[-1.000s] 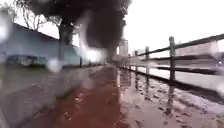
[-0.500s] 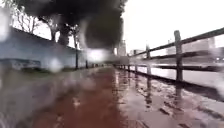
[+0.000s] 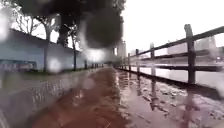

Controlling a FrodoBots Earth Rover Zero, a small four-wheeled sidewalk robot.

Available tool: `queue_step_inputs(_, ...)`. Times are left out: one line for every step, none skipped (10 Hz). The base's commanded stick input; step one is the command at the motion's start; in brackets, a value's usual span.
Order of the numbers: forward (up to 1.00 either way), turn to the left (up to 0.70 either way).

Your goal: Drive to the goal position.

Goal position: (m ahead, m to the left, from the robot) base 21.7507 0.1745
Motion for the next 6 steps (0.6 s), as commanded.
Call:
queue_step_inputs(1.00, 0.01)
queue_step_inputs(1.00, 0.01)
queue_step_inputs(1.00, 0.01)
queue_step_inputs(1.00, 0.01)
queue_step_inputs(1.00, 0.01)
queue_step_inputs(1.00, 0.01)
